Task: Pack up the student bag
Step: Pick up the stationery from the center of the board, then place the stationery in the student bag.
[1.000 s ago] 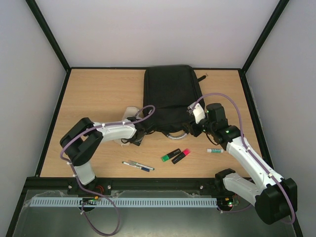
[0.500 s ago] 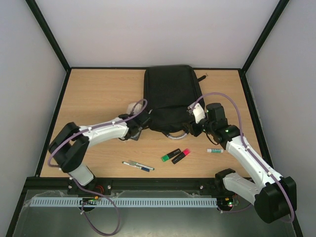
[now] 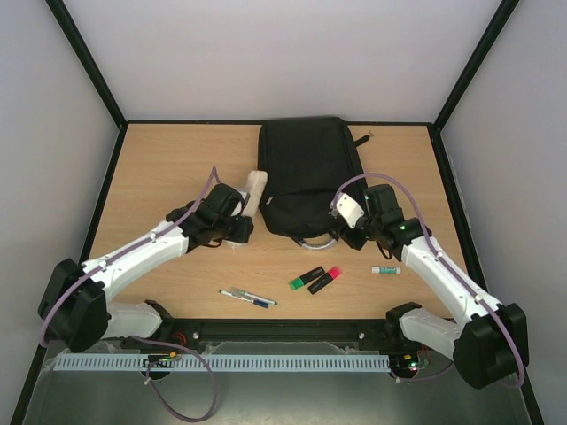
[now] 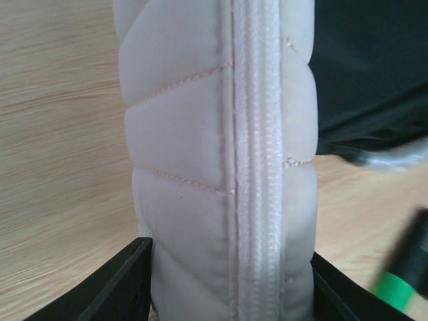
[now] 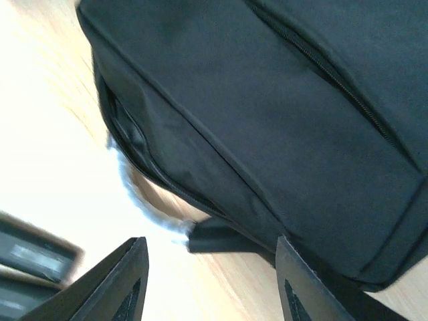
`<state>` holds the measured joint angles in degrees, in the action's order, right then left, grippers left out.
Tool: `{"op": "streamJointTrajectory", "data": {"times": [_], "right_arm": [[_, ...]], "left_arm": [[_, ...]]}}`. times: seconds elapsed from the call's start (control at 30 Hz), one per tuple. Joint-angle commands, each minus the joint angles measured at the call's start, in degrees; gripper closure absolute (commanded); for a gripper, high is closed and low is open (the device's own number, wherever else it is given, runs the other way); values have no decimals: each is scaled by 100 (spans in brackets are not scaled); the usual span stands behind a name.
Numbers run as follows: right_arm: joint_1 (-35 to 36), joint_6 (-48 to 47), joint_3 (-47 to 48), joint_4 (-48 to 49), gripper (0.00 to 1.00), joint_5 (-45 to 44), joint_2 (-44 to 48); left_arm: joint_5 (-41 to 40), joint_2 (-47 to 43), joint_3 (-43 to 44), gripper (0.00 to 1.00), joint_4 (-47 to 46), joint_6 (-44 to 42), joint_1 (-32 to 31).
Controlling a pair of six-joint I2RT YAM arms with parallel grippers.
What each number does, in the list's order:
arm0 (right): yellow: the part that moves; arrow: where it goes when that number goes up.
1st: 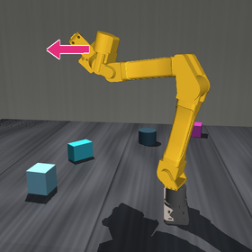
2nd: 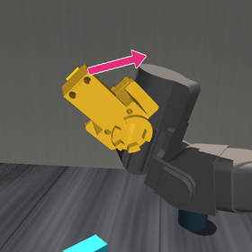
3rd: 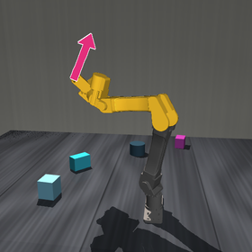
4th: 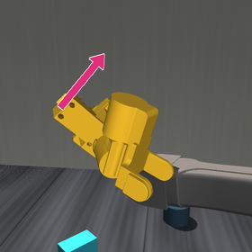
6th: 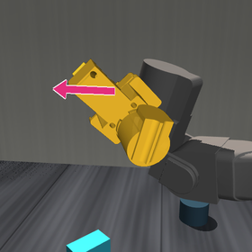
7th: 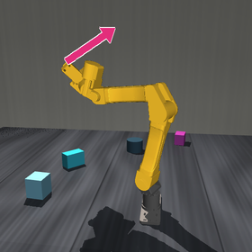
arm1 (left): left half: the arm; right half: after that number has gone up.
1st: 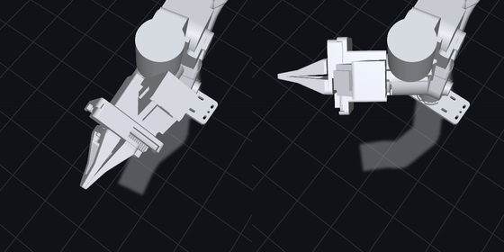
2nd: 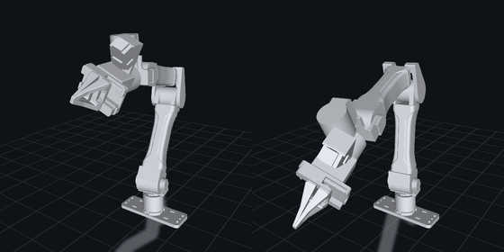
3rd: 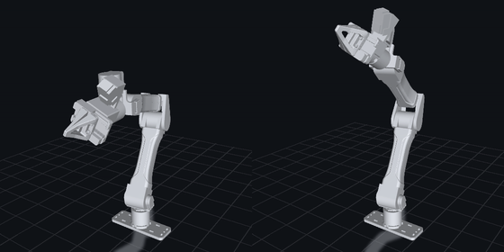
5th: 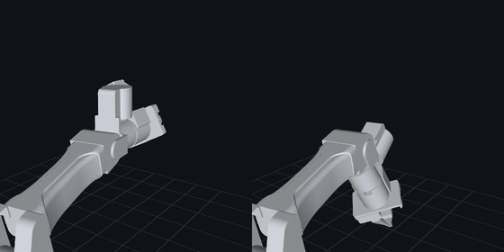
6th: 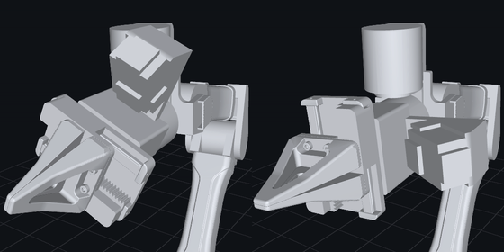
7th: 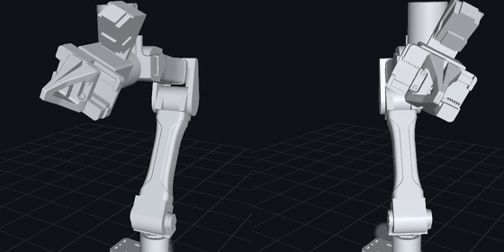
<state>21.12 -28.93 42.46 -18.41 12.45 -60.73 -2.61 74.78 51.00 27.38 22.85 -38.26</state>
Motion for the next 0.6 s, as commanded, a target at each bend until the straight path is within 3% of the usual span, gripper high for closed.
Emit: {"op": "streamJointTrajectory", "data": {"times": [0.0,0.17,0.37,0.57], "right_arm": [[147,-1440,216,-463,45,-958,-156],[469,-2143,438,-345,40,-1555,-541],[824,-2090,923,-137,40,-1802,-1470],[856,-1825,1665,-498,42,-1375,-2429]], "left_arm": [[1520,-302,-296,49,-808,-184,45],[2213,-427,-523,49,-1174,-12,56],[2436,-661,-648,48,-1035,70,71],[2571,-1047,-757,47,-906,148,121]]}}
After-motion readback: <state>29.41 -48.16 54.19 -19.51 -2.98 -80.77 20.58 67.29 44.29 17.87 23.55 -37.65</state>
